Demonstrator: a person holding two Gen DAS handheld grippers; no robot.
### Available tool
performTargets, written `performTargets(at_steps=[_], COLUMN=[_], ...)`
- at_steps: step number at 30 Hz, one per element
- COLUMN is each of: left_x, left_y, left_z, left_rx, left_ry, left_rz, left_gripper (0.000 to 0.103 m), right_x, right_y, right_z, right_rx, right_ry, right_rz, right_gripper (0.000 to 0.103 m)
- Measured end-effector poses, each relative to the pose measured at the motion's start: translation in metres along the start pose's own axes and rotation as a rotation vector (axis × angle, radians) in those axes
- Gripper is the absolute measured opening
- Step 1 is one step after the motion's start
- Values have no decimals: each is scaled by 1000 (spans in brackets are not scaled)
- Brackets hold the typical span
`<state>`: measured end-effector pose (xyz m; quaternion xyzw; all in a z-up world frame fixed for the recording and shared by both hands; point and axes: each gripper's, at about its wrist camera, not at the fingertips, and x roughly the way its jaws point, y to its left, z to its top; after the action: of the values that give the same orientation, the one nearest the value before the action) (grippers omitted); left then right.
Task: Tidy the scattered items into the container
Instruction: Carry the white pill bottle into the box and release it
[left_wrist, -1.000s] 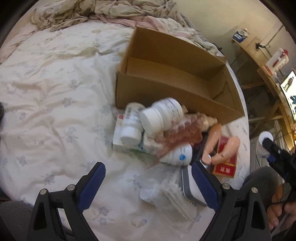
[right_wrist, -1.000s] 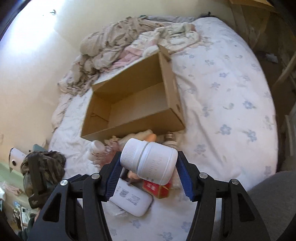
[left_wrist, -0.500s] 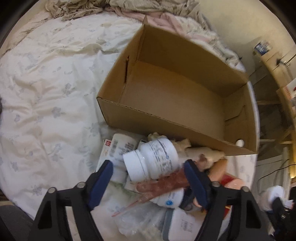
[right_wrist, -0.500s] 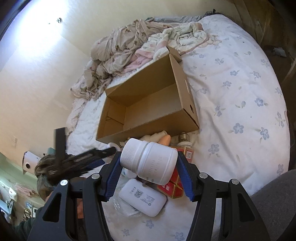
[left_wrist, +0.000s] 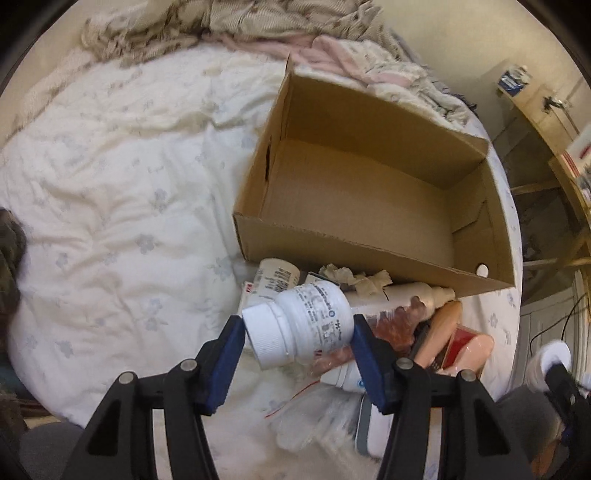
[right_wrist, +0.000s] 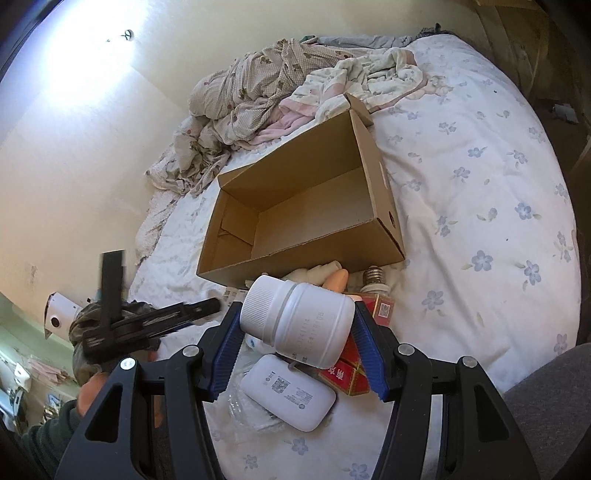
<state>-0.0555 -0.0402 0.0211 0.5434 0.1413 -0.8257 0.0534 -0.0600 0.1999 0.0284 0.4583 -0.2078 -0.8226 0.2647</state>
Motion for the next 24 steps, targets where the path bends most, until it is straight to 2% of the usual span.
performTargets(at_steps=[3,7,9,17,20,24], left_x=[-20,-49,-53,-32,-14,9], left_y=[-1,2,1,-4,-7,-16], left_z=[1,12,20,60,75,92], left_rx=[28,80,97,113,121,155], left_ry=[-52,-152,-171,-164,-148,-128], left_rz=[-19,-14,-3,-5,3,24], left_gripper=[58,59,59,59,59,59], right_x=[7,24,36,62,73,97], right_y=[1,6,10,0,8,27], right_z=[3,17,28,70,94,115], right_rx=[-13,-60,-95,-58,-106,-190], right_ry=[14,23,15,13,12,49], right_rz=[-28,-55,-79,-73,-111,-106], right_gripper=[62,62,62,62,62,62])
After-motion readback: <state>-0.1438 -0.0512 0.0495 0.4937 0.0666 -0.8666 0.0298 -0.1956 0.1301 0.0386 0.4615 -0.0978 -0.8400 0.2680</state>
